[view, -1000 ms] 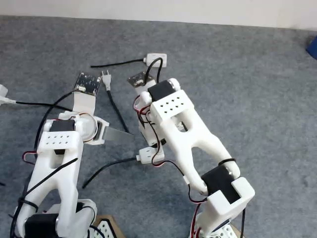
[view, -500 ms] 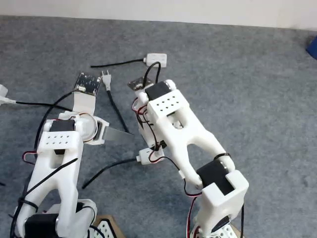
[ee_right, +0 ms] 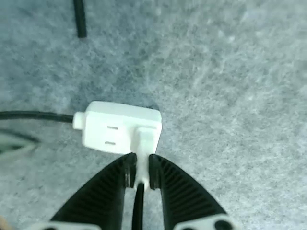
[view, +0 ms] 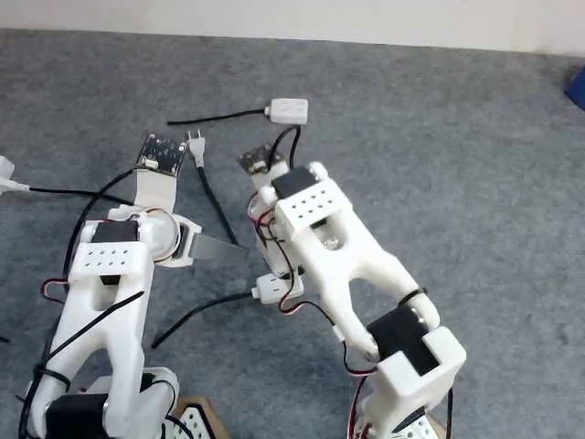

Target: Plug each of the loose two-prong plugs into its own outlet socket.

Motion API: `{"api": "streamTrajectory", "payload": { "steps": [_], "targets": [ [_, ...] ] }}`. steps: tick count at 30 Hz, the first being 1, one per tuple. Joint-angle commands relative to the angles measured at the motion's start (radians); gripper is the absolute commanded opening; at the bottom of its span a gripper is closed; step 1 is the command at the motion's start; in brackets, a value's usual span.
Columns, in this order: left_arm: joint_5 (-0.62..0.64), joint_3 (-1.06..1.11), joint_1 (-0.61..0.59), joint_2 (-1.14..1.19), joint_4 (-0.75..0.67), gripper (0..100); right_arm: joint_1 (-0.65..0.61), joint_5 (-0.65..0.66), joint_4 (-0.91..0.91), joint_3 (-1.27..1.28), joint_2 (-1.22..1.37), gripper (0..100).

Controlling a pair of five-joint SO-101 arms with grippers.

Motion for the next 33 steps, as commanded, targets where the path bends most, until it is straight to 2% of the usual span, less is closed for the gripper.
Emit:
{"api": "streamTrajectory", "payload": {
  "steps": [1,5,13,19,22,28,33],
  "targets": [
    [0.011,-0.002,-0.005,-0.019,-0.012,62,-0.012,-0.005,-0.053,0.062,0.056,0.7],
    [0.011,-0.002,-0.001,-0.021,-0.015,62,-0.013,-0.003,-0.022,0.050,0.002,0.9],
    [0.008,0.028,-0.001,-0.013,-0.014,62,-0.008,-0.003,0.156,-0.077,-0.122,0.9],
    [0.008,0.024,-0.007,-0.022,0.000,62,-0.008,-0.011,0.170,-0.087,-0.151,0.7],
    [0.008,-0.008,-0.007,-0.022,0.094,62,-0.012,-0.005,0.170,-0.084,-0.148,0.7],
    [0.008,-0.159,-0.004,-0.015,0.387,62,0.012,-0.003,0.222,-0.101,-0.157,0.7],
    [0.006,-0.188,-0.007,-0.018,0.448,62,0.099,-0.006,0.234,-0.188,-0.259,0.7]
  ]
}}
